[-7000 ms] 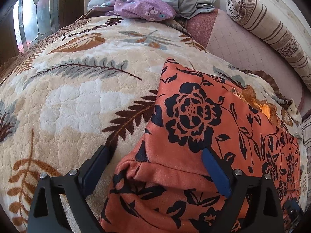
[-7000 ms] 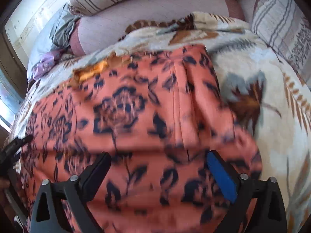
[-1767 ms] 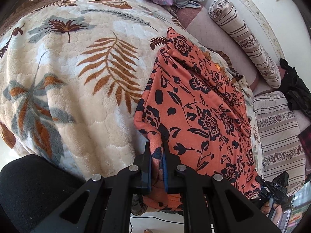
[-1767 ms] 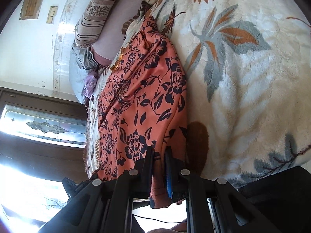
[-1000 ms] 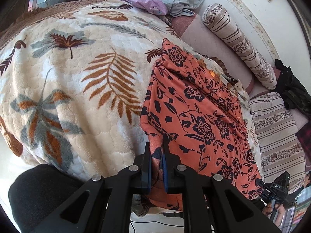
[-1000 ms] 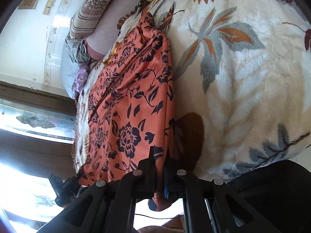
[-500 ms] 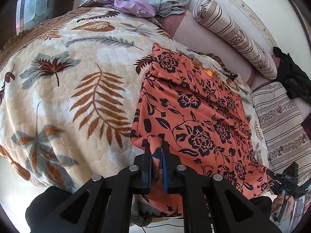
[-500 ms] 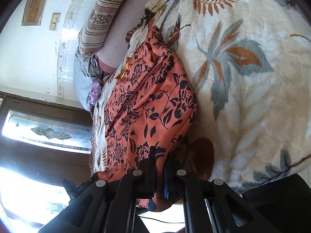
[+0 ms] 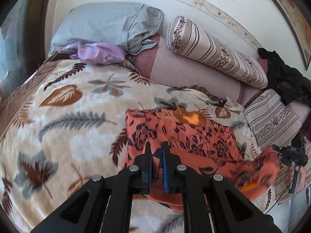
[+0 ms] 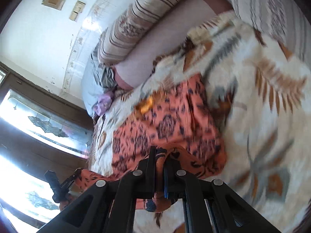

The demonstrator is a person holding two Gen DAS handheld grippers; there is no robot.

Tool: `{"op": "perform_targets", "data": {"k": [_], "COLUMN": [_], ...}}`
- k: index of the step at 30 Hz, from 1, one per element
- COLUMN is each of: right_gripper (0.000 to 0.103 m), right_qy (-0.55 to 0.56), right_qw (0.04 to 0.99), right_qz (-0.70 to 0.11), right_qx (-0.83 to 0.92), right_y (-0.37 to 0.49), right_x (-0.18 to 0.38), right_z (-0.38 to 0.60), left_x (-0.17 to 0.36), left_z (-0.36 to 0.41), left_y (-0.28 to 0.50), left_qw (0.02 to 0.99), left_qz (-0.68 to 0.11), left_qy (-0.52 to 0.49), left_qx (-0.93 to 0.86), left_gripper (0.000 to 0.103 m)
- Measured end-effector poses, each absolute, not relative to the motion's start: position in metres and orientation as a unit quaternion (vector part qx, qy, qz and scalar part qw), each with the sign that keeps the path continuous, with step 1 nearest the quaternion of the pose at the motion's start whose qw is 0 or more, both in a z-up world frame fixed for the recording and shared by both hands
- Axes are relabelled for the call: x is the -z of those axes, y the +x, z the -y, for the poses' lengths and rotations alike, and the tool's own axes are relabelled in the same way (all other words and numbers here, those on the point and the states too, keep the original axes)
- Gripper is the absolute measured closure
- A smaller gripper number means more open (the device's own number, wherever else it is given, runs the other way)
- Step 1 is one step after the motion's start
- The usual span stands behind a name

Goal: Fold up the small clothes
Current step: 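Lift the hem with both grippers and fold it over toward the collar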

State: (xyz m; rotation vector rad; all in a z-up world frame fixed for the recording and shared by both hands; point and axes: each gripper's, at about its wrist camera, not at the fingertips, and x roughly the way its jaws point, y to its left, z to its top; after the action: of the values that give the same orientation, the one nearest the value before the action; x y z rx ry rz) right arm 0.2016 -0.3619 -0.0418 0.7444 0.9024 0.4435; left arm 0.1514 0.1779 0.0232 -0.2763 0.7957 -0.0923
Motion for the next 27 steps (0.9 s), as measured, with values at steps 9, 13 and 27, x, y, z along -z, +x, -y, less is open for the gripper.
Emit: {"op": "perform_targets", "data": {"k": [9,13,27], "right_gripper": [0.038,0.038,0.091], "right_qy": [0.395,0.308,0.154], "right_qw": [0.777,0.811,0.821], "right_qz": [-0.48,-0.483,-0.53], "right_qx": [-0.104,-0.114,-0.144], "right_y": [0.244,0.218,0.246], "right_x": [0.179,0.167,0.145], "right_z": [0.354,0.348,0.264], "left_x": [0.118,0.082,0.111], "left_z": [-0.223,-0.229,-0.149], "left_y": [0.244,0.202,0.219], "left_qw": [0.847,0.892,0.869], "left_qz": [-0.484,-0.412,-0.487], "left_qy": [-0.216,-0.171,-0.082], "left_qx": [-0.05,-0.068,0.003], "left_gripper": [0.038,0.035,0.085]}}
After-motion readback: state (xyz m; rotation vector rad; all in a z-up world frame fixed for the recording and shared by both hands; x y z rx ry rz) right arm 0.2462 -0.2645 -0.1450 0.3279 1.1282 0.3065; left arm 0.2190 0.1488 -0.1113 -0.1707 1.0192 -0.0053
